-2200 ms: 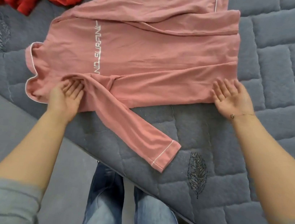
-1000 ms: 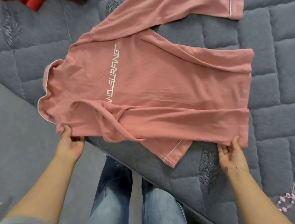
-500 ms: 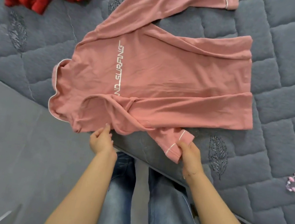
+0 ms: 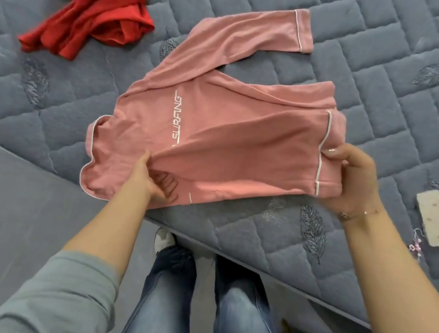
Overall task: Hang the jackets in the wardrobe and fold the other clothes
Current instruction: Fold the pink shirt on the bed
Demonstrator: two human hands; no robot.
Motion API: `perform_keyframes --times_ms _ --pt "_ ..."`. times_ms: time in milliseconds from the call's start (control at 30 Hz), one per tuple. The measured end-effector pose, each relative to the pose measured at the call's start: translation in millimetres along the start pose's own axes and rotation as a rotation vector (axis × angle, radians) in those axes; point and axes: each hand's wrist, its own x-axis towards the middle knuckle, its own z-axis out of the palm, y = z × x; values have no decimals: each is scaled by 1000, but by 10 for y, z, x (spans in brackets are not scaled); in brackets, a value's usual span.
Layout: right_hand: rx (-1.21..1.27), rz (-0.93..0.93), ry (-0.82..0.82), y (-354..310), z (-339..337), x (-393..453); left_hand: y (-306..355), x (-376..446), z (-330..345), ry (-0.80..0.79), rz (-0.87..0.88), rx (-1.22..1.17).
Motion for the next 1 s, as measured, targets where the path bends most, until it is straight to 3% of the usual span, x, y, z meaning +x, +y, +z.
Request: perform_keyframes --times_ms 233,433,533,633,700,767,900,1000 --pt "-754 -448 -94 -608 381 503 237 -36 -145 -127 -99 -154" --pt "-995 -369 -117 -742 -389 464 128 -13 -134 -156 -19 -124" --pt "-898 -200 114 -510 -997 491 -54 152 -206 -148 86 -265" --pt "-619 41 527 -45 -1491 543 -284 251 -279 -148 153 -481" --pt "-348 194 671 224 -1680 604 -405 275 -305 -155 155 -526" --pt "-213 277 720 398 -1733 673 -477 260 -252 -173 152 -481" --pt "-428 371 724 570 -1601 840 -423 182 67 -175 208 -299" --pt "-480 297 645 501 -1334 961 -293 175 325 -43 195 -214"
